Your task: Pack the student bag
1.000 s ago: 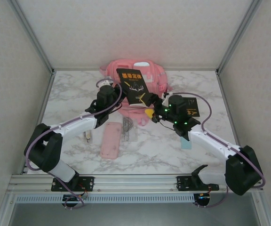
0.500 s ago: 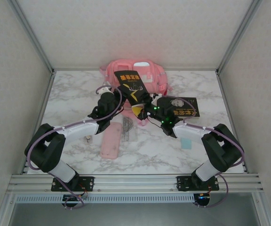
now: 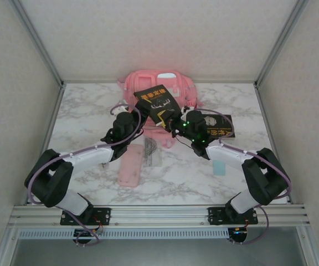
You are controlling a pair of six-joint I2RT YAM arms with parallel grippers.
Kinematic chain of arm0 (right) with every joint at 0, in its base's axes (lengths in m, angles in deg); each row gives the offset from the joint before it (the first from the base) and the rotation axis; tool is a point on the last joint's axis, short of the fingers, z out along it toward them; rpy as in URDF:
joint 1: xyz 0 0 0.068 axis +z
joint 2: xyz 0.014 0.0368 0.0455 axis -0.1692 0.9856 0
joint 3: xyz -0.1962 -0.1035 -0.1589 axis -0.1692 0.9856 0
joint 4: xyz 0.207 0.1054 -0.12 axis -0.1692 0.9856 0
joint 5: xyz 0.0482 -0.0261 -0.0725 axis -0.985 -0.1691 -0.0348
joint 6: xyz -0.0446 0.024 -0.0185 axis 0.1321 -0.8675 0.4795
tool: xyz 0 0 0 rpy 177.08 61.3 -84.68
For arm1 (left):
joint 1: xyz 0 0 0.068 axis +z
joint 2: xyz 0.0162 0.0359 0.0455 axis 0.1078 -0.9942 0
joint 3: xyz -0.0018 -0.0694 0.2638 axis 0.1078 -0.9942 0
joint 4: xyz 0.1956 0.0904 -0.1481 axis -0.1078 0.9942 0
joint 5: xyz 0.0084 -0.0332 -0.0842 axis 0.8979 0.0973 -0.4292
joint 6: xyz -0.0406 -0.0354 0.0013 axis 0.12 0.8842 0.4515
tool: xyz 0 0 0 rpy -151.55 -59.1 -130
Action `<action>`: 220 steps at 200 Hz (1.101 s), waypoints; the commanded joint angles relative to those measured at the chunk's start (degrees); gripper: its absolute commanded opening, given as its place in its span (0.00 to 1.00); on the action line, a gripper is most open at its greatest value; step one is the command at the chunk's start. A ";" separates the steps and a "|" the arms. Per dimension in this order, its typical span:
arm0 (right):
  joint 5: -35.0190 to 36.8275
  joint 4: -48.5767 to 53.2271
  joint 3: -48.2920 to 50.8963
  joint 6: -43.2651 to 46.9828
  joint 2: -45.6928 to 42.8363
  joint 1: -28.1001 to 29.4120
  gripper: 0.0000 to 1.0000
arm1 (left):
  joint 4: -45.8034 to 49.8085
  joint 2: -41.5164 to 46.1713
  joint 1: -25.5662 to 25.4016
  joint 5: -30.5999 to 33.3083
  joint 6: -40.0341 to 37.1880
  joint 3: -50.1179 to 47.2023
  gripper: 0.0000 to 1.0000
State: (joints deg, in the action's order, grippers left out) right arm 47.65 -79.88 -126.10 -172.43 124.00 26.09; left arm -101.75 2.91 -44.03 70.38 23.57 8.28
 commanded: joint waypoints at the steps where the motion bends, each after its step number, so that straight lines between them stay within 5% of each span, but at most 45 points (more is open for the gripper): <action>1: -1.58 5.52 -3.17 8.10 -3.94 -4.23 0.00 | 10.27 5.79 -0.13 -2.68 -10.68 2.85 1.00; 52: -5.75 27.79 -6.23 26.20 -10.06 -15.32 0.00 | 36.61 5.40 1.44 -11.74 -38.45 15.30 0.99; 107: -7.46 43.70 -7.37 39.02 -16.75 -25.64 0.00 | 56.28 -9.51 1.63 -15.51 -61.52 34.84 0.91; 185: -10.49 49.14 -2.90 43.20 -23.52 -33.03 0.00 | 80.02 -38.90 2.21 -16.41 -83.19 68.31 0.85; 220: -11.68 49.24 -0.68 42.95 -25.15 -35.15 0.00 | 85.57 -46.37 2.21 -16.19 -87.58 75.47 0.85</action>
State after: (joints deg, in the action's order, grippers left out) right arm 38.36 -28.21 -127.61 -131.58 100.94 -7.81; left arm -25.34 -39.99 -42.33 55.10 -57.52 79.31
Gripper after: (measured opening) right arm 0.172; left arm 0.847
